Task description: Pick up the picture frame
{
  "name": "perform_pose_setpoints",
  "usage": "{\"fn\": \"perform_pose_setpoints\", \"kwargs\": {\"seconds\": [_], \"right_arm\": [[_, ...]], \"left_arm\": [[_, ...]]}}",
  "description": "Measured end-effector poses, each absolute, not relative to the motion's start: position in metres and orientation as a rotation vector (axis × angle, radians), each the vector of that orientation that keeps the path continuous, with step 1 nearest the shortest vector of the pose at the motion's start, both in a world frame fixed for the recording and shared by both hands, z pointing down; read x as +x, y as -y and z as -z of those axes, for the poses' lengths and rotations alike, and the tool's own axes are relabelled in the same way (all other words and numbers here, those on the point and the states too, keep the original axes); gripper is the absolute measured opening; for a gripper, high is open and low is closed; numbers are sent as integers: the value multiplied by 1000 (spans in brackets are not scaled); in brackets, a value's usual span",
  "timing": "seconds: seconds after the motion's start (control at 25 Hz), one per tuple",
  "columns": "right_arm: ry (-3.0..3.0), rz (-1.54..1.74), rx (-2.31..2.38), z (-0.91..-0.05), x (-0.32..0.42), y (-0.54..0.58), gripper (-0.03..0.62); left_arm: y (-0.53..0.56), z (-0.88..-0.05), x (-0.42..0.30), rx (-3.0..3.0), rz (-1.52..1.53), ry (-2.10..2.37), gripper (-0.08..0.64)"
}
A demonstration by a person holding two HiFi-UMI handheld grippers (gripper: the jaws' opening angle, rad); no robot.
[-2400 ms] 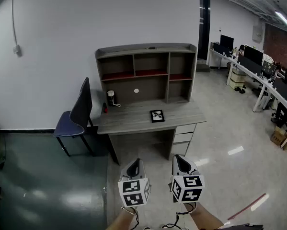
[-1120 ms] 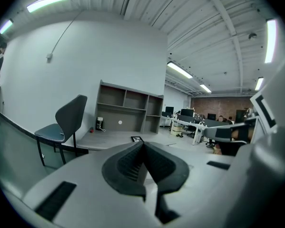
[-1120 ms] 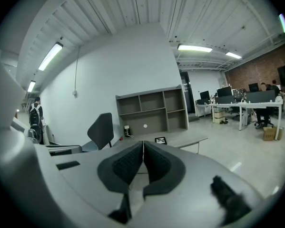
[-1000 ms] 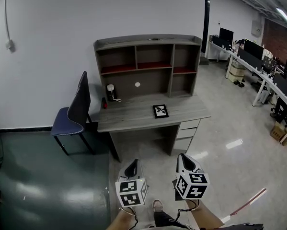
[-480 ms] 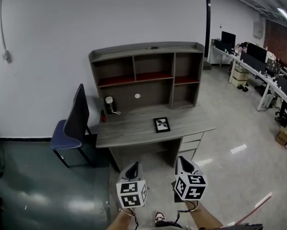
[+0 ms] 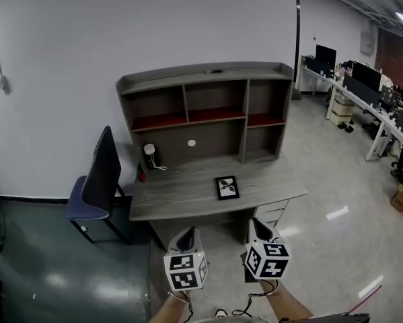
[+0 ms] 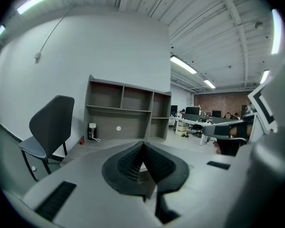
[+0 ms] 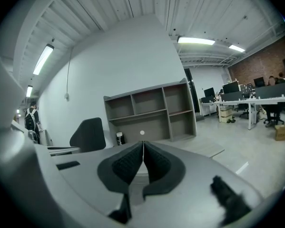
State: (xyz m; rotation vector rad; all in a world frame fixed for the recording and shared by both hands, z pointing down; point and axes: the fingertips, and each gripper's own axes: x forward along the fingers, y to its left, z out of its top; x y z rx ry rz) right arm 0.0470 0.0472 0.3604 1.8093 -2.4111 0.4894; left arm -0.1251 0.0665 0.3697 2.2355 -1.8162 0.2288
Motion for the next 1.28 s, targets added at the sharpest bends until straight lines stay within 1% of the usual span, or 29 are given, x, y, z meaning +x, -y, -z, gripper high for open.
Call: {"fn": "perform_pose_setpoints", "kwargs": {"seconds": [0.36,0.76,1.28], "right_arm": [[2402,-521,1800,-375,64,5,32],[2350,-593,1783,-403,72,35,32],[2353,-528,1811,-393,64,126,32]], "left_arm": [[-20,-384,-111,2220,-261,1816,9],[16,-408,-101,2194,-305,1765,9],[119,-401,-109,2229,-251,1763,9]]}}
